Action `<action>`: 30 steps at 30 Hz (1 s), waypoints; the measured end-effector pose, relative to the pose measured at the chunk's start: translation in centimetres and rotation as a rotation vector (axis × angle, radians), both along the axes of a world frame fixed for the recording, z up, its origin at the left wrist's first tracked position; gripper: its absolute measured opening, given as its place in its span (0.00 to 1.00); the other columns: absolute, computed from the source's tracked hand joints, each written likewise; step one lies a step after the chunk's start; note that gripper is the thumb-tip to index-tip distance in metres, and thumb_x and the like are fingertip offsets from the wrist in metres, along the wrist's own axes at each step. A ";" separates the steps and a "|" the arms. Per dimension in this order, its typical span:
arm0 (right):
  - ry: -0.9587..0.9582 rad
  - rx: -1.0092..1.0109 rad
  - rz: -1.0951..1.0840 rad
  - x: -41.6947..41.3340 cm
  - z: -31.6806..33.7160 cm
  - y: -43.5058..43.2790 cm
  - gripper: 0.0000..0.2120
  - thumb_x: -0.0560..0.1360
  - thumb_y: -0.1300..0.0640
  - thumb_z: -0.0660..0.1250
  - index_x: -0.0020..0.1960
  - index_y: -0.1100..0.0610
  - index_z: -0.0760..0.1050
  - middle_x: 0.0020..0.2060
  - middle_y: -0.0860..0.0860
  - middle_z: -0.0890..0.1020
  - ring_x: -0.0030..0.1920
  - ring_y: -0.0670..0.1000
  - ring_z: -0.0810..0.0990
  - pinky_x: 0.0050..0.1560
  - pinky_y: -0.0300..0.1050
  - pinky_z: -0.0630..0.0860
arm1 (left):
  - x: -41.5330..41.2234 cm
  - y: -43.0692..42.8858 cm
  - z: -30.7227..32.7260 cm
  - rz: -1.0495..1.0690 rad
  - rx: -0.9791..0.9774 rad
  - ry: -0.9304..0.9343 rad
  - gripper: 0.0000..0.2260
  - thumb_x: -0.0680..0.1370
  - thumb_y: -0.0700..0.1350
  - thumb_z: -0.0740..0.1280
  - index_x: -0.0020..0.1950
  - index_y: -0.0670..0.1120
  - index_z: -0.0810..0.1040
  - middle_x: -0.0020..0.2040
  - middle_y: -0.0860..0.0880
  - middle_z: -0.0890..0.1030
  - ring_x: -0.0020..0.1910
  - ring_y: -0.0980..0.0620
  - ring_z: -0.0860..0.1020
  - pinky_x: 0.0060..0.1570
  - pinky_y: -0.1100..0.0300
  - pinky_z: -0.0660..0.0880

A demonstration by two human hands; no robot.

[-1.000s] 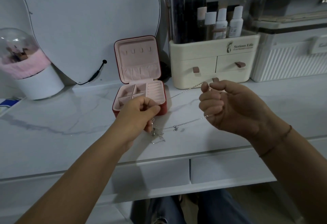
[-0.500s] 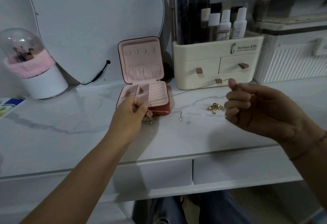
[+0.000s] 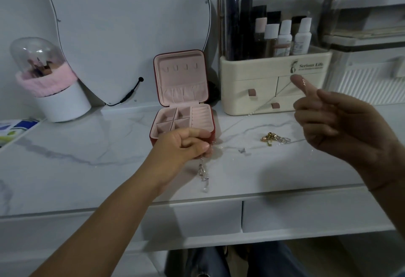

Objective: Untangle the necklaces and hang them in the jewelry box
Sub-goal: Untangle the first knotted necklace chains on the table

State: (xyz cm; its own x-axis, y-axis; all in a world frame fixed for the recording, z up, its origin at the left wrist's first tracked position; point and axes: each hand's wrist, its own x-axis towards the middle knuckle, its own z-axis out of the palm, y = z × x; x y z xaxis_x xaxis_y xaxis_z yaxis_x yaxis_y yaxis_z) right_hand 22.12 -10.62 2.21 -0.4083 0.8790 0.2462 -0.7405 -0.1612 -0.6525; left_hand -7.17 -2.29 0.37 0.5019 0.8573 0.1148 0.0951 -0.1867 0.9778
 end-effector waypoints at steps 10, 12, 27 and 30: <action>-0.196 -0.022 0.150 2.8 4.1 1.1 0.21 0.84 0.57 0.41 0.76 0.49 0.52 0.41 0.56 0.72 0.33 0.49 0.63 0.33 0.40 0.62 | -1.0 0.6 -0.4 0.179 0.199 0.297 0.08 0.75 0.39 0.70 0.44 0.53 0.82 0.37 0.53 0.85 0.38 0.56 0.83 0.45 0.67 0.74; -0.204 -0.044 0.169 4.1 4.2 0.9 0.22 0.83 0.55 0.36 0.77 0.48 0.46 0.44 0.59 0.72 0.35 0.51 0.63 0.37 0.42 0.60 | -1.2 0.9 -0.5 0.229 0.237 0.343 0.08 0.76 0.40 0.68 0.44 0.53 0.82 0.40 0.53 0.84 0.41 0.55 0.81 0.46 0.65 0.73; -0.329 -0.141 -0.138 7.0 0.9 -1.9 0.25 0.82 0.57 0.52 0.77 0.55 0.49 0.37 0.55 0.73 0.32 0.47 0.62 0.30 0.39 0.65 | -4.1 1.9 -0.4 0.371 -0.074 -0.061 0.08 0.77 0.34 0.63 0.47 0.44 0.80 0.35 0.49 0.83 0.29 0.52 0.76 0.35 0.60 0.76; -0.665 -0.230 -0.391 6.2 2.9 -2.8 0.39 0.60 0.56 0.80 0.68 0.59 0.70 0.28 0.49 0.68 0.23 0.41 0.59 0.18 0.32 0.60 | -3.4 1.8 0.1 0.311 0.012 0.048 0.09 0.77 0.35 0.64 0.47 0.46 0.81 0.39 0.47 0.84 0.31 0.54 0.76 0.35 0.64 0.75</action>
State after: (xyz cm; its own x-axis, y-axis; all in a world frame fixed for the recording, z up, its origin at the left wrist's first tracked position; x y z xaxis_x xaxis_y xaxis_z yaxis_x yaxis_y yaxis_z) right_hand 28.29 -13.38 5.14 -0.0574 0.9877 -0.1452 -0.2393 -0.1548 -0.9585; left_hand -10.58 -0.52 0.44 0.2207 0.9693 0.1081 0.1959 -0.1527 0.9687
